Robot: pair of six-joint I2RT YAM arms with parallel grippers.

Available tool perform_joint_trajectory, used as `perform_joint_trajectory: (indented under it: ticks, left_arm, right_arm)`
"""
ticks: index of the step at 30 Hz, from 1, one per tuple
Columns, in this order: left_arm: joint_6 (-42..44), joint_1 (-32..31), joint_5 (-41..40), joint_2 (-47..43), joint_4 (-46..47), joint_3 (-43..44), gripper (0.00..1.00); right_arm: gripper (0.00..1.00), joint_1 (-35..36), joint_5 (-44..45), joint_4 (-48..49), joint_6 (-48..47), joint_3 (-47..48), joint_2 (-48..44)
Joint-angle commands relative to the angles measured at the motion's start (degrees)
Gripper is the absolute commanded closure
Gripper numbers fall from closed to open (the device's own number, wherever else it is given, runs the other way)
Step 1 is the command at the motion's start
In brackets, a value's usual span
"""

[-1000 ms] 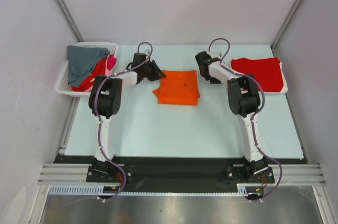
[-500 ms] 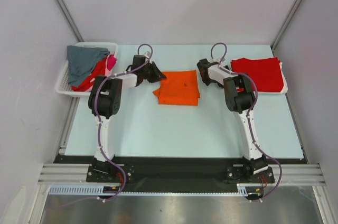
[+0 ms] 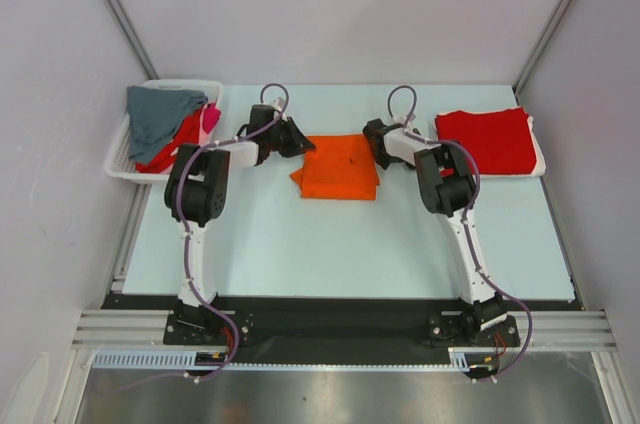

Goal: Fold and stack the t-shirts
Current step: Neatly place the folded tshirt to the corner

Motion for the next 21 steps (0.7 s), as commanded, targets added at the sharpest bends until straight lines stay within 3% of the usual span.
perform_joint_trajectory:
  ticks: [1,21]
  left_arm:
    - [-0.5,0.2,2.18,-4.4,2.15,-1.25,0.81]
    - [-0.59,0.64,1.83,-4.22,2.5,-1.95,0.82]
  right_arm:
    - [1.0,3.97,-1.7,1.99,1.84,-0.49,-4.3]
    - [0.97,8.1,-12.33,-2.58,3.51,8.3,-6.68]
